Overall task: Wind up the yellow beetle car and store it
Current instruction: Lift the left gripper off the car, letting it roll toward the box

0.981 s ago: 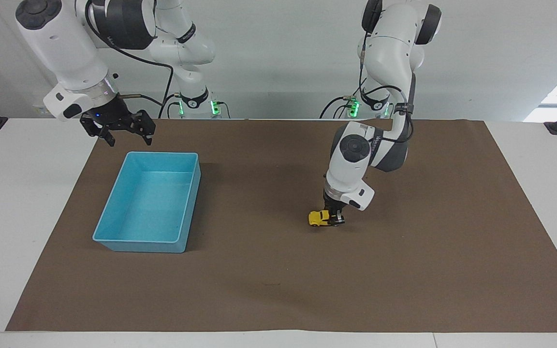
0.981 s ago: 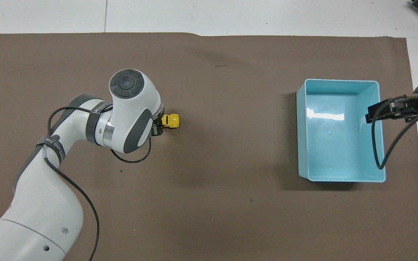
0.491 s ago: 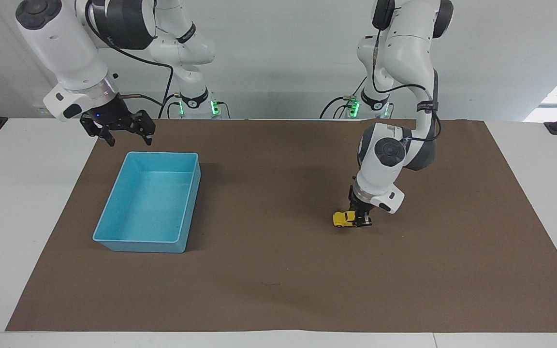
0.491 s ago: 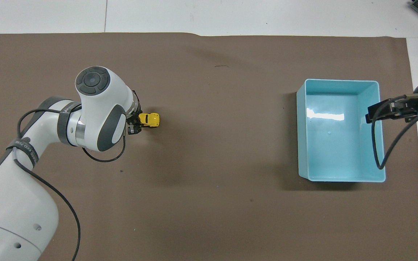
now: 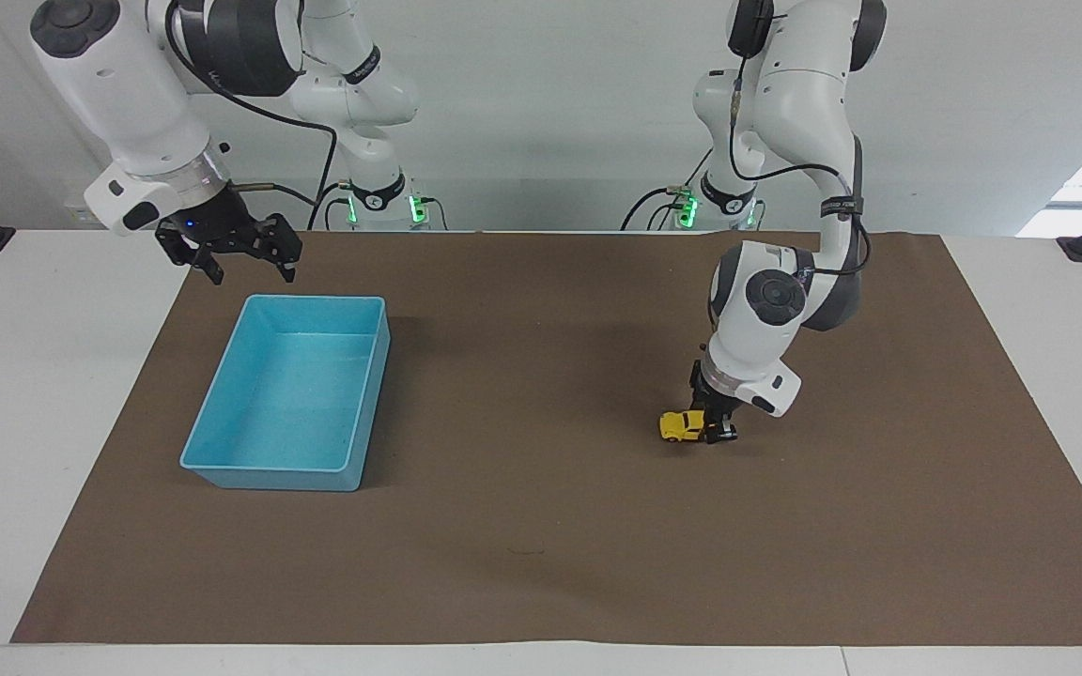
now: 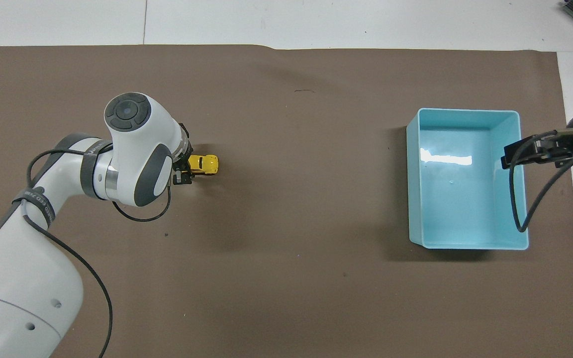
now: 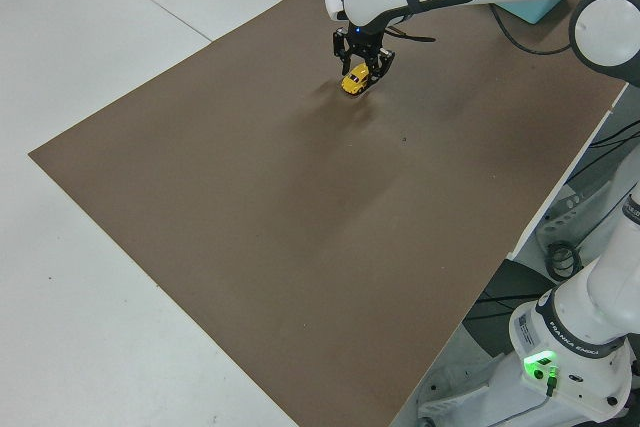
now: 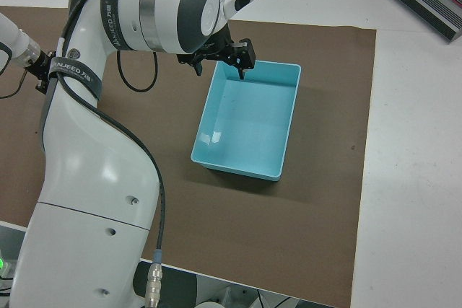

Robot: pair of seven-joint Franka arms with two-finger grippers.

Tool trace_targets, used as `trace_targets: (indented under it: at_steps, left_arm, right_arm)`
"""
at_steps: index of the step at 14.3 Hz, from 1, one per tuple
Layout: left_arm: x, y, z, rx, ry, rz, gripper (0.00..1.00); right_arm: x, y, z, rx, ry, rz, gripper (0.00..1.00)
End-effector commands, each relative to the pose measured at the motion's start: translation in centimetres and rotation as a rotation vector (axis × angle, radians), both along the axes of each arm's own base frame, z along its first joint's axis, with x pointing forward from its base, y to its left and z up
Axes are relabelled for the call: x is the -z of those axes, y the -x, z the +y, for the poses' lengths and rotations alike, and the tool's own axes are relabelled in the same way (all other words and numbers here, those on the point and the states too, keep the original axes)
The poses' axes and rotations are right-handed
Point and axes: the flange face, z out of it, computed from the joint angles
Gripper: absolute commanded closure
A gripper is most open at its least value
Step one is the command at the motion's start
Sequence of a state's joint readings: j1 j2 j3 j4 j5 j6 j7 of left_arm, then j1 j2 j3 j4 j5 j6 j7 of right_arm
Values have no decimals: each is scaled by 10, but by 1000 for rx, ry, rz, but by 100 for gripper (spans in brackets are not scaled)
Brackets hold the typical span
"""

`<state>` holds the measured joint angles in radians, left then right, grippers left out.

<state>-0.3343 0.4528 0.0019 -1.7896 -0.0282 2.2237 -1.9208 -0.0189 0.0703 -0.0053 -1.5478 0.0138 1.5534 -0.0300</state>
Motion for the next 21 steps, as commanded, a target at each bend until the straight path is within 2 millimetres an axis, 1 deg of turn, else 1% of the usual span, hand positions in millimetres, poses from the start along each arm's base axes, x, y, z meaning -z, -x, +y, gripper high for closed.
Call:
trace_targets:
  at_steps: [1,2,4,6,8,9,11,13,15,16,17,18,21]
  left_arm:
    - [-10,-8,4,21,-9,-2,0]
    - [-24,-6,5,25,-9,-2,0]
    - [-46,-2,7,34,-6,2,0]
    - [-54,-2,5,36,-6,2,0]
    - [-58,-4,6,36,-5,-4,0]
    - [-66,-4,7,42,-1,-16,0]
    - [-73,-5,9,49,2,-28,0]
    - [-78,-5,9,88,4,-36,0]
    - [-91,-6,13,133,8,-57,0]
    - [-94,-5,13,142,8,-62,0]
    - [-103,-6,14,146,12,-76,0]
    - [-107,-7,13,149,13,-81,0]
    - [-125,-6,13,168,16,-106,0]
  right_arm:
    - [-3,4,0,3,-5,-10,0]
    - [-3,4,0,3,-5,-10,0]
    - [-3,4,0,3,-5,-10,0]
    - [-3,4,0,5,-5,-10,0]
    - [-3,4,0,5,-5,-10,0]
    - [-3,4,0,5,-5,-10,0]
    - [-3,4,0,3,-5,-10,0]
    - [-3,4,0,5,-5,-10,0]
    - [-3,4,0,3,-5,-10,0]
    - [-3,4,0,5,-5,-10,0]
    - [-3,4,0,5,-5,-10,0]
    - [-3,4,0,5,-5,-10,0]
    - [-3,4,0,5,-5,-10,0]
